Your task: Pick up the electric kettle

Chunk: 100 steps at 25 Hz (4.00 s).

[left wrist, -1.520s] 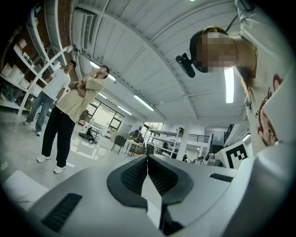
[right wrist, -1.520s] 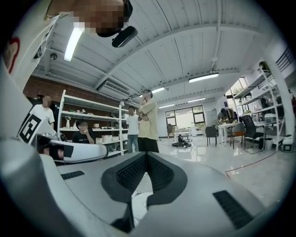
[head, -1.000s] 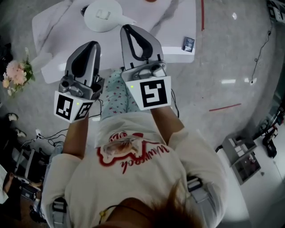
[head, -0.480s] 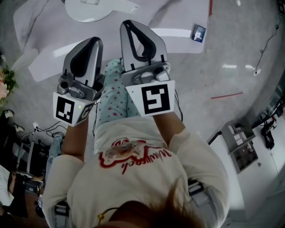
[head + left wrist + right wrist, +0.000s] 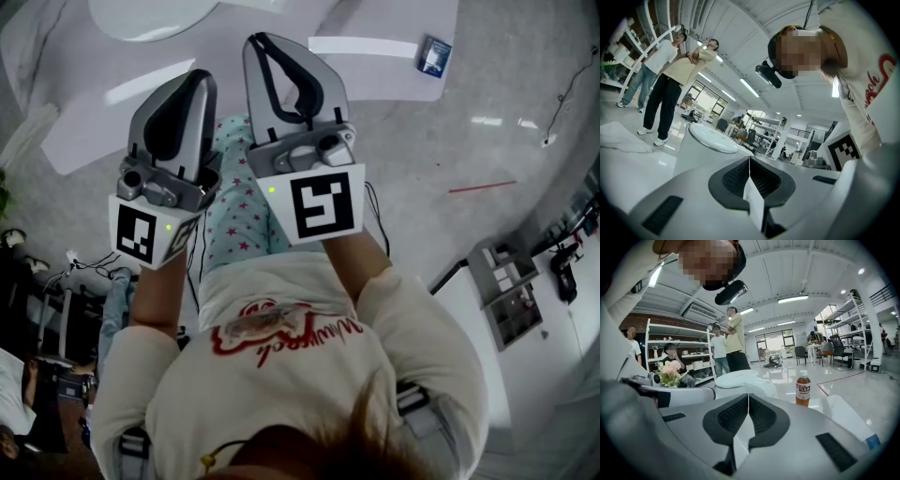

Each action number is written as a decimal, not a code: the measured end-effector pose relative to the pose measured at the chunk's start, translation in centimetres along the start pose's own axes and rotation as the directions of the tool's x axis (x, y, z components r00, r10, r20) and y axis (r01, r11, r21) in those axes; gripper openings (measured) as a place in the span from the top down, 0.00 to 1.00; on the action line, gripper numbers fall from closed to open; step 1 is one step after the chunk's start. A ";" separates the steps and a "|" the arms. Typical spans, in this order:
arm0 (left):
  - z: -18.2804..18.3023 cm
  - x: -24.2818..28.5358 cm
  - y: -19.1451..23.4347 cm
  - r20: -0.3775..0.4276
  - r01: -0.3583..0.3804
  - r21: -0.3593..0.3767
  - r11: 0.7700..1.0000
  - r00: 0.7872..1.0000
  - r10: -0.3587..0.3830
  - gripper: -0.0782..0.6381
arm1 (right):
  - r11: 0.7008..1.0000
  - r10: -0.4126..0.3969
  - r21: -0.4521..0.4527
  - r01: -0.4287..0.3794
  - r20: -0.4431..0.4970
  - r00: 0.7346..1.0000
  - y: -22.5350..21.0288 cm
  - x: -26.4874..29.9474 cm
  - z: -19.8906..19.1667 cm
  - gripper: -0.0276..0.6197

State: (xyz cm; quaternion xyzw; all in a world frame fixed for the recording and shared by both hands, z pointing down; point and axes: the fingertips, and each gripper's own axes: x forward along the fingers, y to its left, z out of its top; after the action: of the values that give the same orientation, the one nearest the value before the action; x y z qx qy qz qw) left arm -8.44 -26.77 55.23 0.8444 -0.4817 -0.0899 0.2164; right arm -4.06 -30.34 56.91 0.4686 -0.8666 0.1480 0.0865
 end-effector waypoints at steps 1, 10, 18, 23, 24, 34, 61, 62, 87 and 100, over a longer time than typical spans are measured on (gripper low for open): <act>-0.5 0.1 0.0 0.000 -0.001 -0.003 1.000 1.000 0.001 0.87 | 1.000 -0.003 0.001 0.003 -0.005 1.000 -0.3 0.0 -0.5 0.93; -2.3 -0.7 2.1 -0.018 -0.016 -0.013 1.000 1.000 0.015 0.87 | 0.985 -0.171 0.013 0.171 0.001 0.985 -2.0 1.4 -3.8 0.93; -1.8 -0.8 2.3 -0.021 -0.018 -0.024 1.000 1.000 0.018 0.87 | 0.969 -0.245 -0.007 0.245 -0.047 0.968 -3.7 3.5 -6.1 0.70; -1.9 -1.3 3.1 -0.023 -0.032 -0.035 0.999 0.999 0.031 0.87 | 0.959 -0.282 -0.038 0.280 -0.045 0.958 -4.6 5.3 -7.0 0.68; -2.0 -1.4 3.1 -0.025 -0.033 -0.036 0.999 0.999 0.032 0.87 | 0.957 -0.288 -0.040 0.287 -0.044 0.957 -4.7 5.7 -7.2 0.68; -1.8 -3.2 3.2 -0.044 -0.061 -0.066 0.996 0.997 0.058 0.87 | 0.934 -0.356 -0.058 0.353 -0.053 0.933 -6.1 7.9 -7.1 0.68; -2.4 -4.7 4.9 -0.077 -0.095 -0.157 0.983 0.994 0.084 0.87 | 0.928 -0.355 0.114 0.353 -0.005 0.935 -8.5 11.5 -8.3 0.88; -2.4 -4.8 5.0 -0.077 -0.098 -0.157 0.983 0.993 0.087 0.87 | 0.930 -0.351 0.115 0.349 -0.005 0.936 -8.6 11.5 -8.3 0.88; -0.2 -4.2 6.0 -0.074 -0.124 -0.120 0.985 0.991 0.116 0.87 | 0.916 -0.336 0.257 0.309 0.067 0.939 -10.7 13.1 -4.4 0.85; 2.6 -3.7 6.2 -0.048 -0.152 -0.083 0.985 0.988 0.149 0.87 | 0.898 -0.308 0.349 0.268 0.065 0.949 -10.5 12.3 -1.3 0.86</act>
State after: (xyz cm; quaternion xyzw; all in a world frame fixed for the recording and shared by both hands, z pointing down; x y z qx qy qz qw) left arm -16.07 -27.09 55.46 0.7972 -0.5352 -0.0766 0.2689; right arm -1.99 -44.99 63.55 0.6076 -0.7531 0.2510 -0.0256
